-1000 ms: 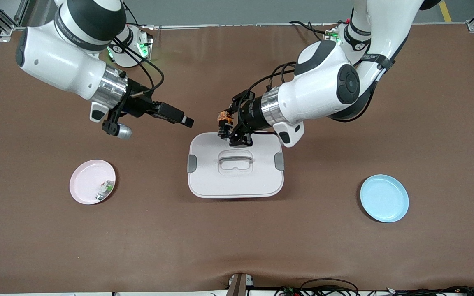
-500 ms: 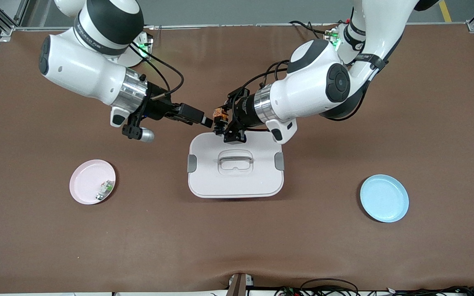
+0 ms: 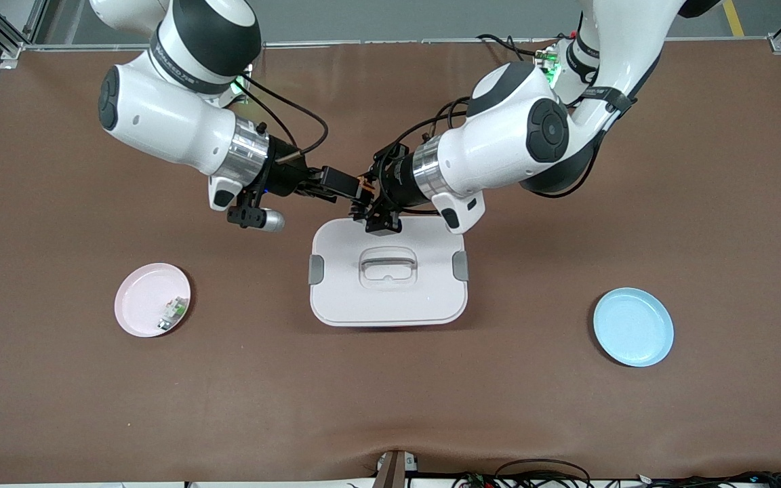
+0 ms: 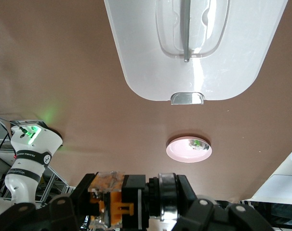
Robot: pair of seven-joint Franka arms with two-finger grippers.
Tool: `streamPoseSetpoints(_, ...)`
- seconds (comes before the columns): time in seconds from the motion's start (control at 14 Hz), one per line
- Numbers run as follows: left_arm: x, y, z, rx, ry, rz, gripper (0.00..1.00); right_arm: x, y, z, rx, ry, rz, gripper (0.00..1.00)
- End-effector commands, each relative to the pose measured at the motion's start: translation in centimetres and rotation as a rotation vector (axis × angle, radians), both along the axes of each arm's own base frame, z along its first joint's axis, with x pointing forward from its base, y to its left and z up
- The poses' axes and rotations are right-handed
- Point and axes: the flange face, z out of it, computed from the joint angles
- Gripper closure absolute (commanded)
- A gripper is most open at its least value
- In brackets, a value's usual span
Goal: Transfer orange switch to right arm and place
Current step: 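Grasp the orange switch with the right gripper beside the left gripper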
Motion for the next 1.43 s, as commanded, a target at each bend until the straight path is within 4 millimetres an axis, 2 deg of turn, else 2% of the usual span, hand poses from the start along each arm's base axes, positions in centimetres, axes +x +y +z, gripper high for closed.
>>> streamPoseSetpoints(0.0,0.2,-0.2,0.4,0.004,-0.012,0.015,1.00,-0.2,0.8,-0.3,0.005,-0.004,0.031,0.00)
streamPoseSetpoints(0.07,0.1,-0.2,0.4,0.005,-0.012,0.015,1.00,-0.4,0.8,-1.2,-0.004,0.003,0.043,0.00)
streamPoseSetpoints(0.29,0.2,-0.2,0.3,0.019,-0.023,0.011,1.00,-0.7,0.6,-2.1,-0.013,0.010,0.058,0.00)
streamPoseSetpoints(0.71,0.2,0.0,0.6,0.021,-0.025,0.011,1.00,-1.2,1.1,-1.8,-0.011,0.014,0.062,0.00)
streamPoseSetpoints(0.79,0.1,-0.1,0.5,0.023,-0.025,0.009,1.00,-1.2,1.1,-1.8,-0.011,0.017,0.060,0.21)
streamPoseSetpoints(0.86,0.2,0.0,0.5,0.028,-0.032,0.007,1.00,-1.2,1.2,-1.8,-0.010,0.018,0.058,0.36)
streamPoseSetpoints(1.0,0.2,-0.1,0.4,0.031,-0.034,0.005,1.00,-1.2,1.2,-1.7,-0.008,0.019,0.054,0.48)
streamPoseSetpoints(1.29,0.1,0.0,0.5,0.032,-0.035,0.004,1.00,-1.2,1.2,-1.6,-0.004,0.020,0.053,0.92)
streamPoseSetpoints(1.36,0.2,0.0,0.5,0.031,-0.036,0.005,1.00,-1.2,1.2,-1.6,-0.004,0.018,0.053,1.00)
